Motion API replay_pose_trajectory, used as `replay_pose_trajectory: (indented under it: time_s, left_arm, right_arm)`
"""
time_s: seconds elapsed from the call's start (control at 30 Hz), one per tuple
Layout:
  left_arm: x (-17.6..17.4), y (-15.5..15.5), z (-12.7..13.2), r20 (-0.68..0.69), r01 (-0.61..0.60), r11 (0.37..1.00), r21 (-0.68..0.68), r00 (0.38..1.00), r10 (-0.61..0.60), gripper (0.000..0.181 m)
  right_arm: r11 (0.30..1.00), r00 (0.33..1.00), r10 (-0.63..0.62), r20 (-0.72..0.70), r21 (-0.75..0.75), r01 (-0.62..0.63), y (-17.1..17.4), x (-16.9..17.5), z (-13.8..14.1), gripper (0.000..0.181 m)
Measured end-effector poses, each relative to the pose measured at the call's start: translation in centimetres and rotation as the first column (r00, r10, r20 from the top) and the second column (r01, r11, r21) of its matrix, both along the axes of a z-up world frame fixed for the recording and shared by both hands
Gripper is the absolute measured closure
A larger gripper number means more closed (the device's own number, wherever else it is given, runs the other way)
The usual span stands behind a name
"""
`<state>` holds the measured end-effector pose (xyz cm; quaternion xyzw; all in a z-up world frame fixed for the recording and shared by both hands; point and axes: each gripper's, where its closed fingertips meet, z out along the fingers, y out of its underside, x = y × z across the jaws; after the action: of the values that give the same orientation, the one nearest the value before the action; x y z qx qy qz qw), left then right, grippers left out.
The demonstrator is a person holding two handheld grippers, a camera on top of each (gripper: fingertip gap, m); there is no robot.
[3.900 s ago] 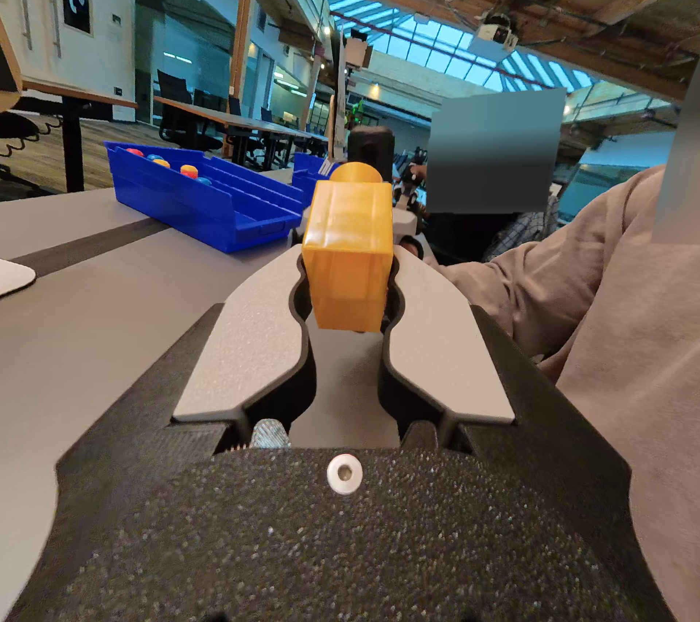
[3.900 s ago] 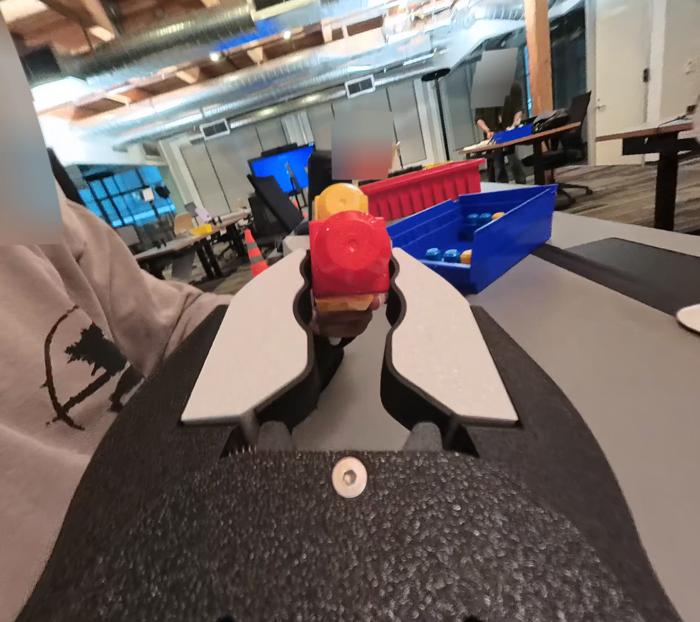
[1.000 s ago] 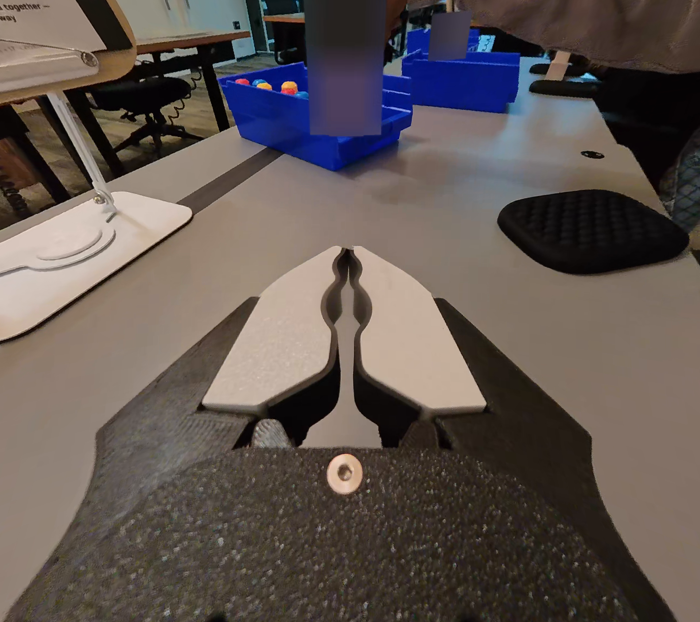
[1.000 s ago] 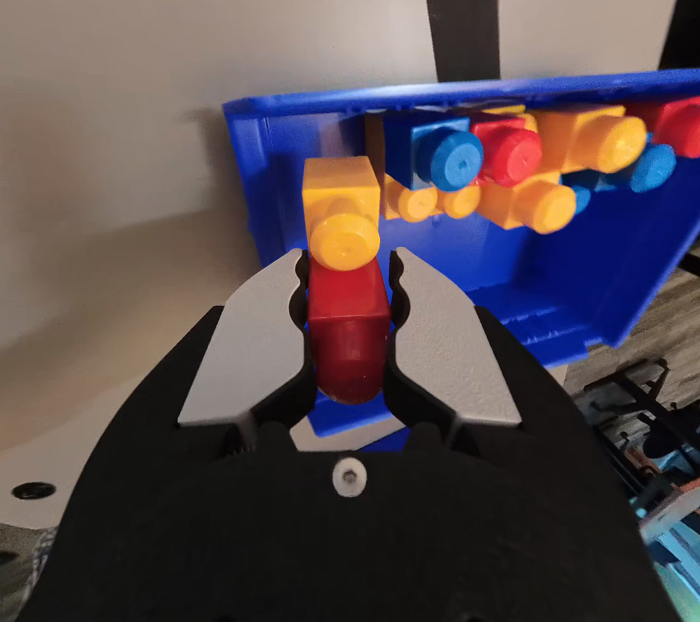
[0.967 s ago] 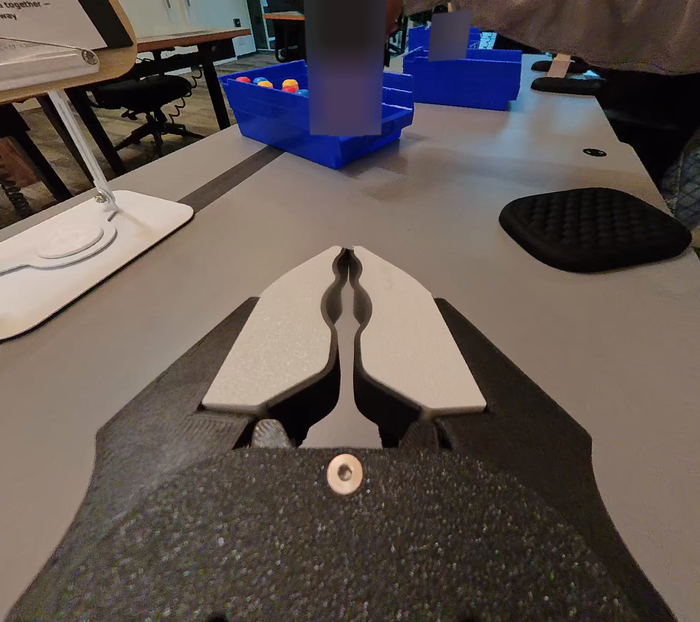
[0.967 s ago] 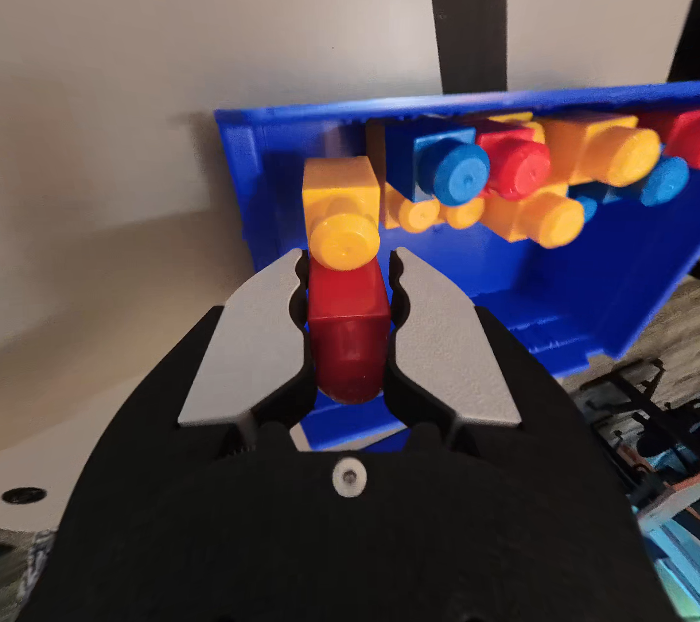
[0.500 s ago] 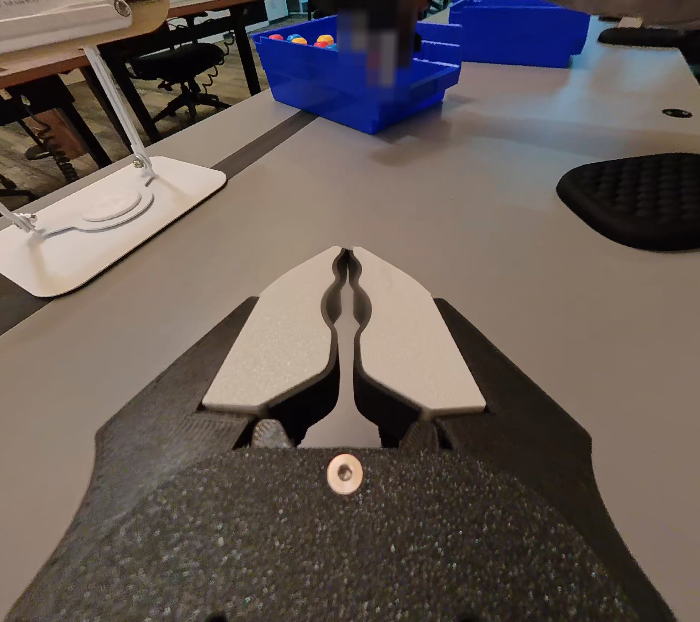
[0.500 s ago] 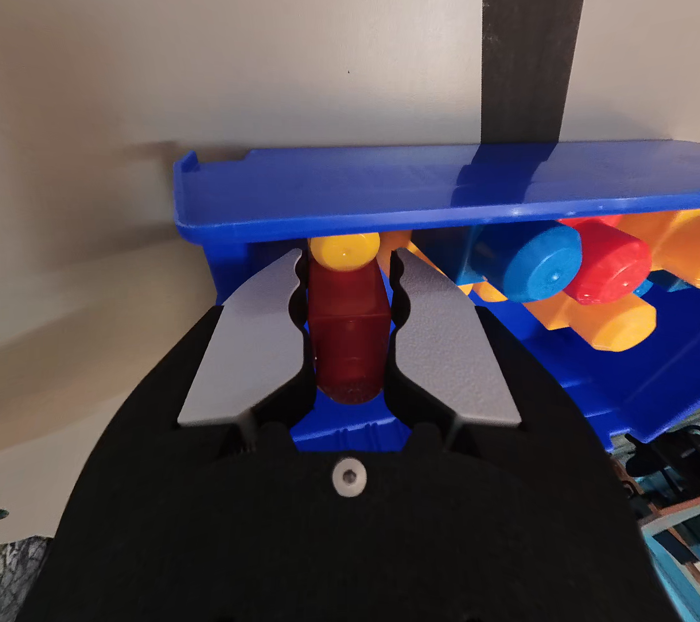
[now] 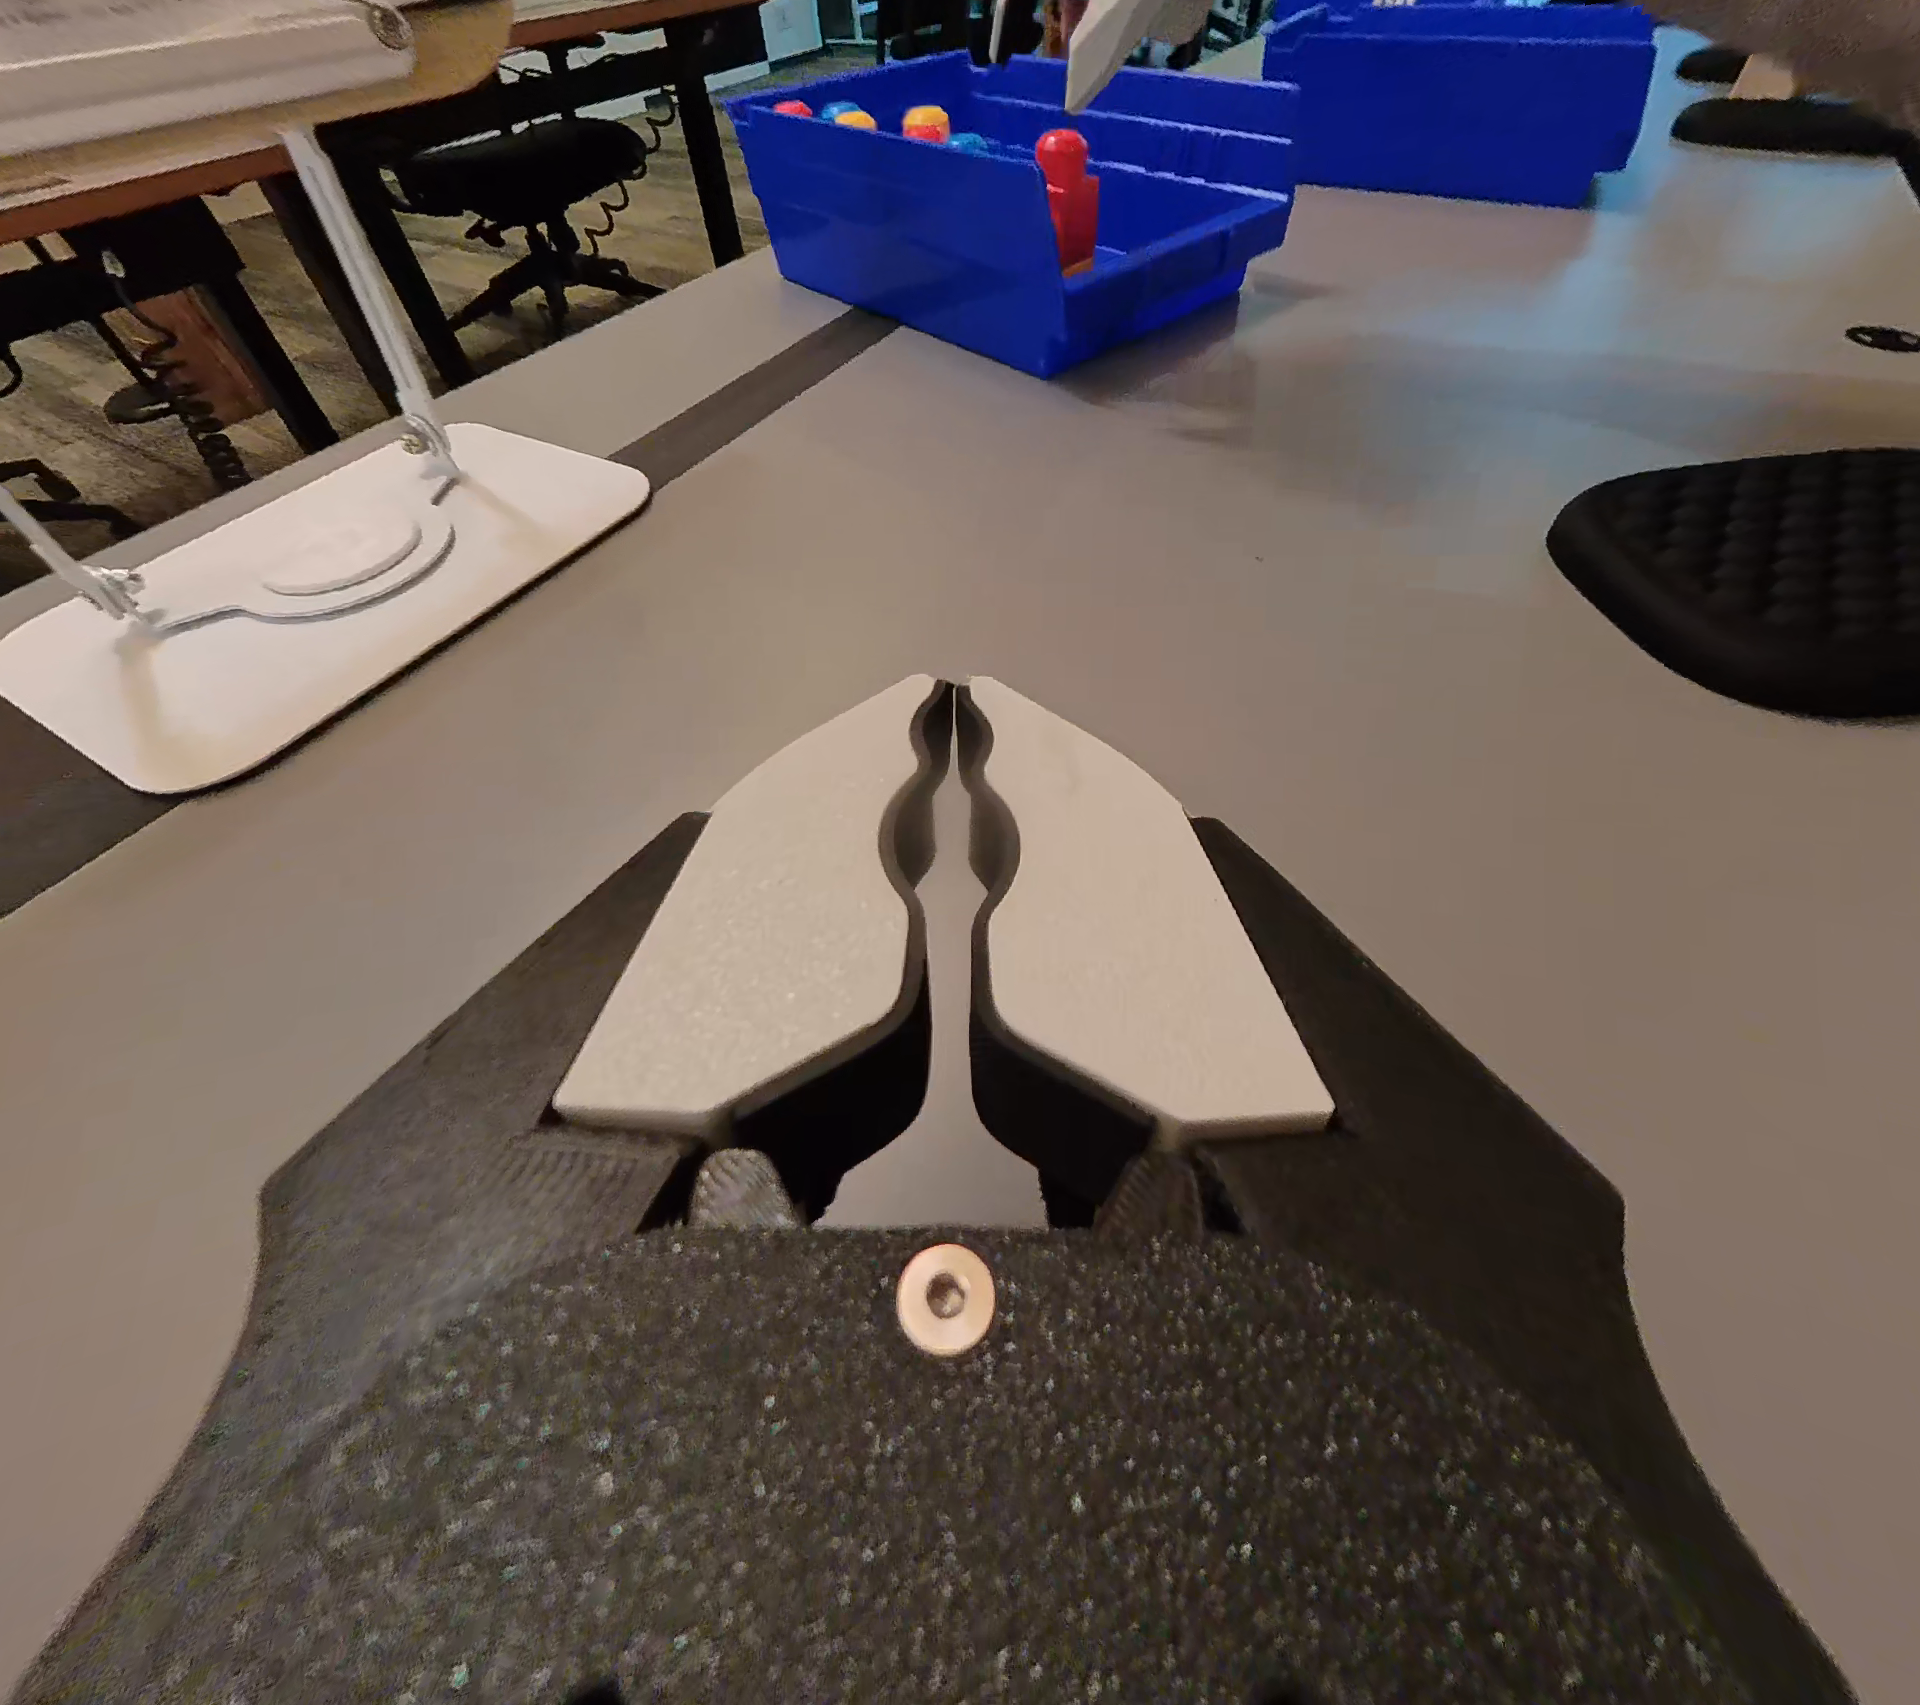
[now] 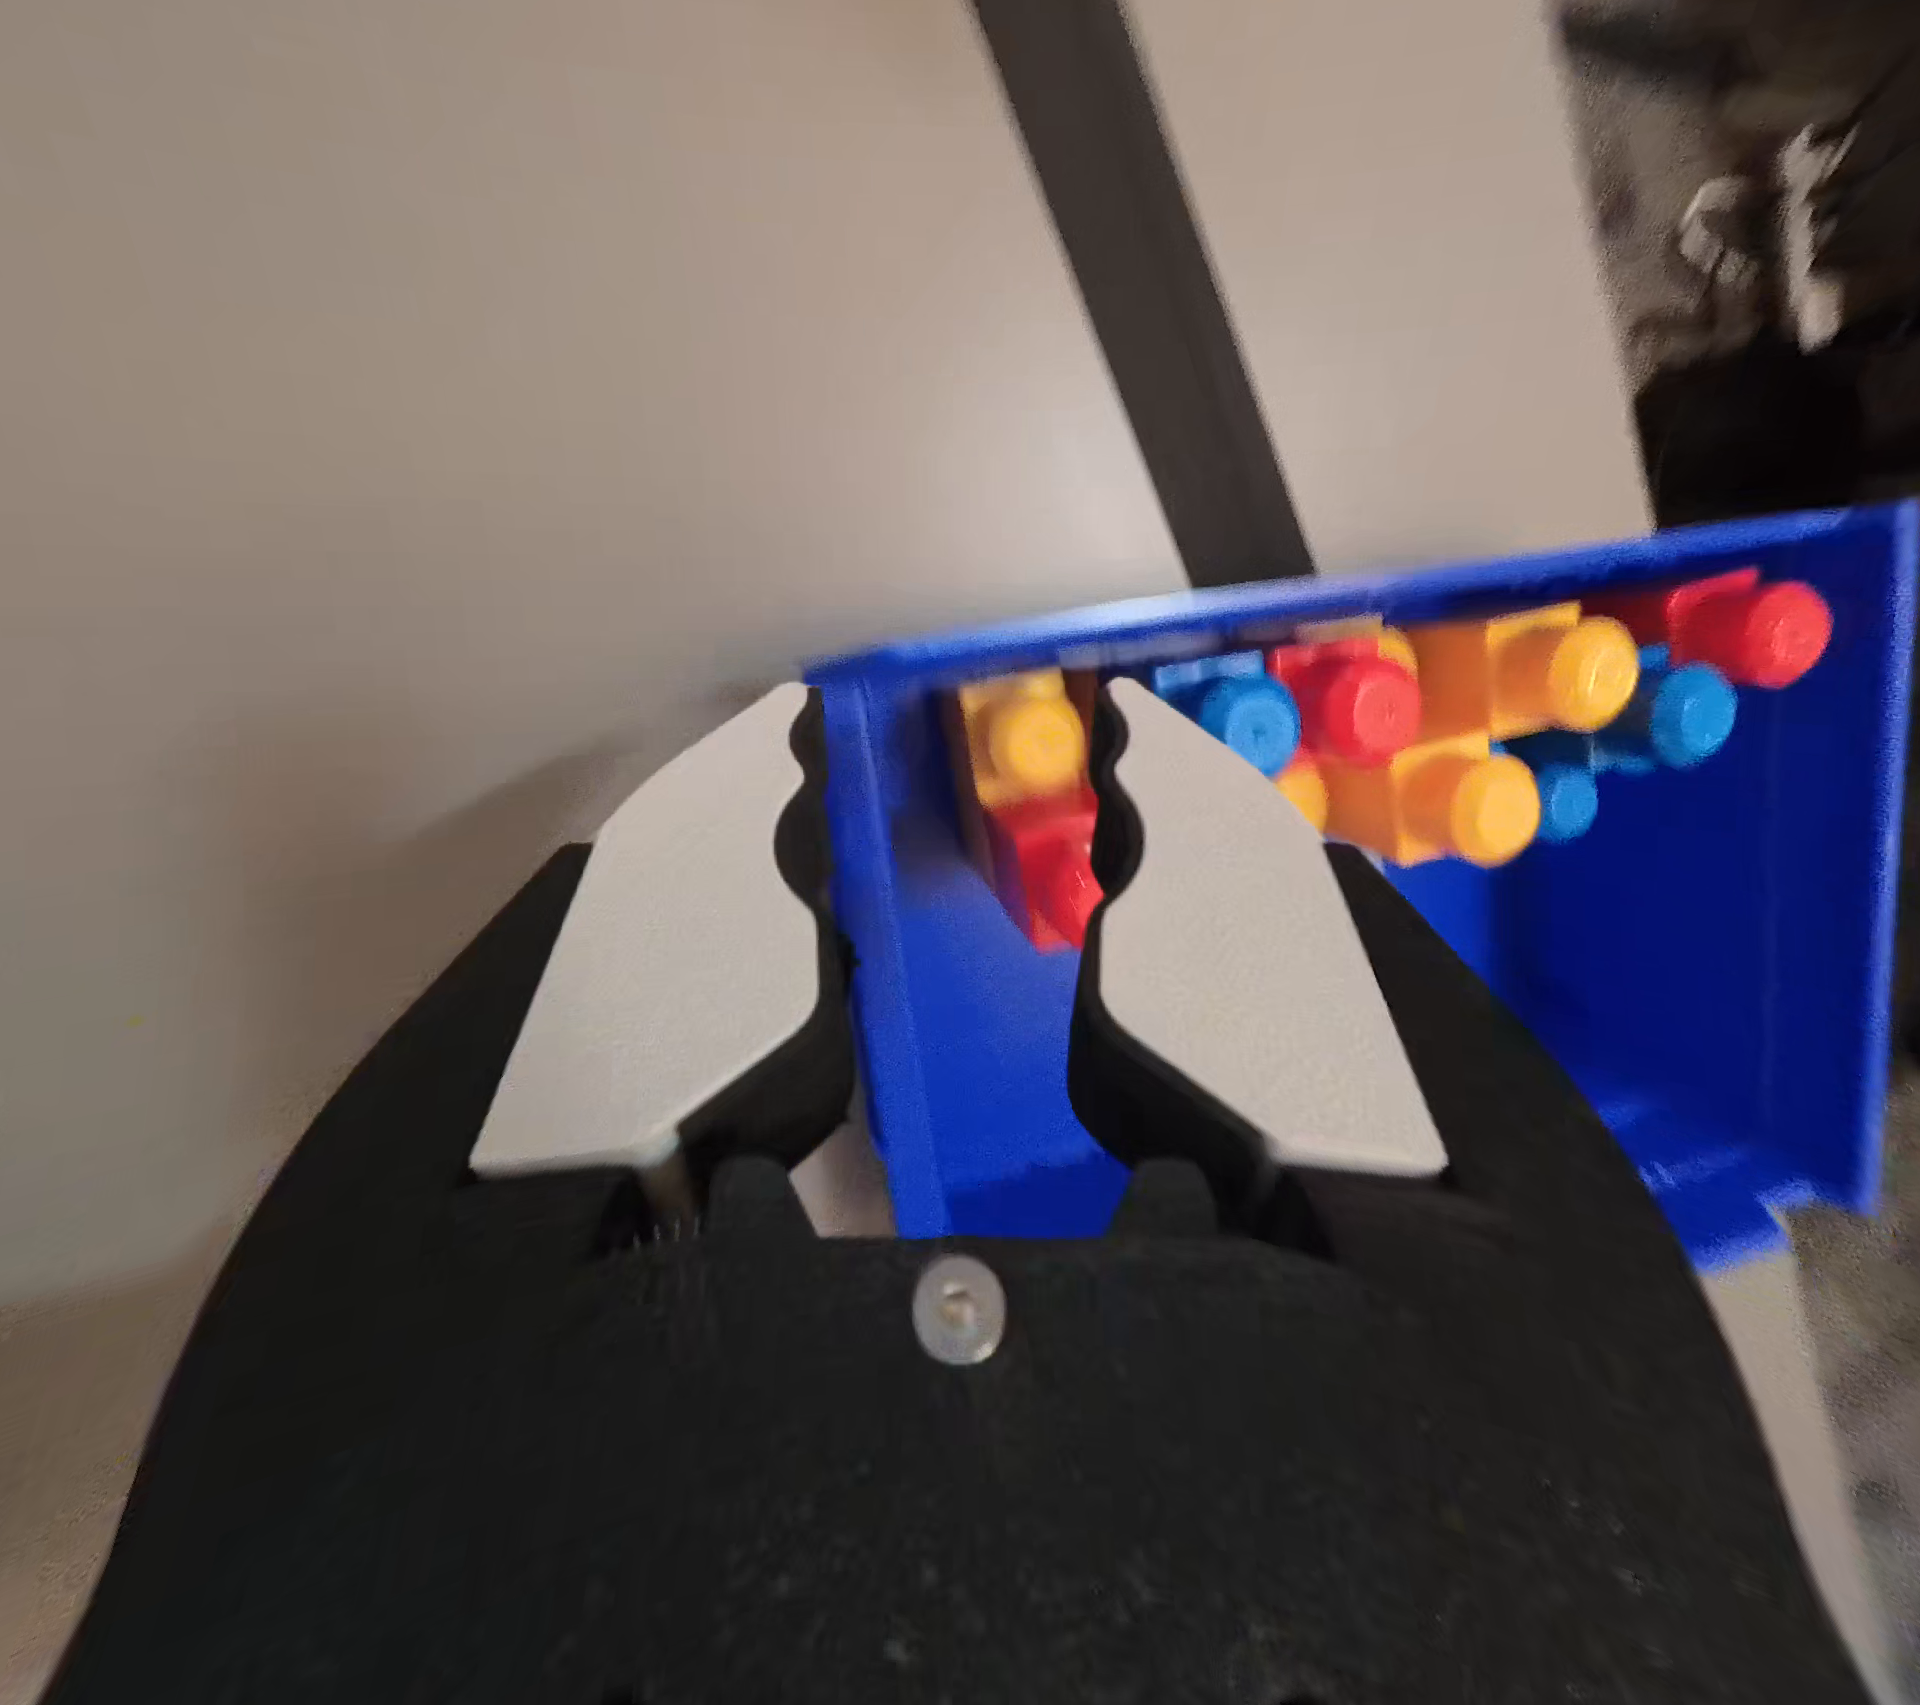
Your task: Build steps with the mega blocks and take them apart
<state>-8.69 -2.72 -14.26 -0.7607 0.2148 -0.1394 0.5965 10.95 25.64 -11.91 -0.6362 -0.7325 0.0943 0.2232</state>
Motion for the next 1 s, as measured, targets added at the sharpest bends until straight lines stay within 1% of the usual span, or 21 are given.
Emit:
replay_pose_trajectory:
  time_s: [0.03, 0.1, 0.17, 0.23, 0.3, 0.37, 0.43, 0.53, 0.67, 0.77, 0.87, 0.93, 1.0]
  left_arm:
    - [-0.2, 0.0, 0.2, 0.010, -0.007, 1.000, 0.005, 1.000, 0.007, 0.181]
    - [-0.6, 0.1, 0.6, 0.027, -0.026, 1.000, 0.015, 0.999, 0.026, 0.181]
    - [-1.1, 0.2, 0.9, 0.041, -0.049, 0.998, 0.028, 0.998, 0.047, 0.181]
    - [-1.6, 0.3, 1.2, 0.051, -0.072, 0.997, 0.040, 0.996, 0.070, 0.181]
    - [-2.2, 0.3, 1.4, 0.056, -0.099, 0.993, 0.057, 0.994, 0.096, 0.181]
    - [-2.6, 0.4, 1.8, 0.075, -0.117, 0.990, 0.072, 0.991, 0.112, 0.181]
    - [-2.9, 0.3, 2.3, 0.123, -0.126, 0.989, 0.083, 0.986, 0.116, 0.181]
    - [-3.8, 0.3, 3.2, 0.186, -0.162, 0.981, 0.111, 0.973, 0.139, 0.181]
    - [-5.2, 0.1, 3.9, 0.201, -0.212, 0.968, 0.136, 0.962, 0.183, 0.181]
    - [-7.3, -0.3, 4.9, 0.197, -0.266, 0.954, 0.140, 0.951, 0.237, 0.181]
    - [-11.1, -1.3, 7.0, 0.187, -0.349, 0.924, 0.158, 0.929, 0.319, 0.181]
    - [-14.6, -2.2, 8.4, 0.166, -0.424, 0.892, 0.157, 0.901, 0.400, 0.171]
    - [-18.8, -3.2, 9.6, 0.126, -0.508, 0.851, 0.135, 0.861, 0.493, 0.163]
  right_arm:
    - [1.000, 0.994, 0.000, -0.110, -0.015, -0.002, -1.1, -1.1, 1.0, 0.134]
    - [1.000, 0.951, -0.010, -0.311, -0.013, 0.006, -3.0, -3.2, 2.7, 0.137]
    - [0.999, 0.871, -0.032, -0.490, -0.050, 0.009, -5.7, -5.0, 3.9, 0.145]
    - [0.997, 0.768, -0.066, -0.638, -0.065, 0.032, -8.1, -6.4, 4.8, 0.156]
    - [0.993, 0.661, -0.117, -0.741, -0.109, 0.054, -10.5, -7.6, 5.1, 0.166]
    - [0.986, 0.564, -0.166, -0.809, -0.142, 0.087, -12.3, -8.5, 4.9, 0.175]
    - [0.978, 0.511, -0.208, -0.834, -0.177, 0.108, -14.0, -9.3, 4.3, 0.181]
    - [0.970, 0.473, -0.243, -0.847, -0.217, 0.111, -16.0, -10.4, 3.5, 0.181]
    - [0.975, 0.420, -0.221, -0.880, -0.193, 0.108, -16.9, -11.1, 2.3, 0.181]
    - [0.976, 0.432, -0.215, -0.876, -0.187, 0.107, -17.0, -11.1, 1.0, 0.181]
    - [0.980, 0.456, -0.200, -0.867, -0.169, 0.108, -17.2, -10.9, 0.1, 0.181]
    - [0.978, 0.452, -0.210, -0.867, -0.187, 0.094, -17.4, -10.9, 0.1, 0.181]
    - [0.979, 0.451, -0.203, -0.869, -0.183, 0.086, -17.5, -11.0, 0.2, 0.181]
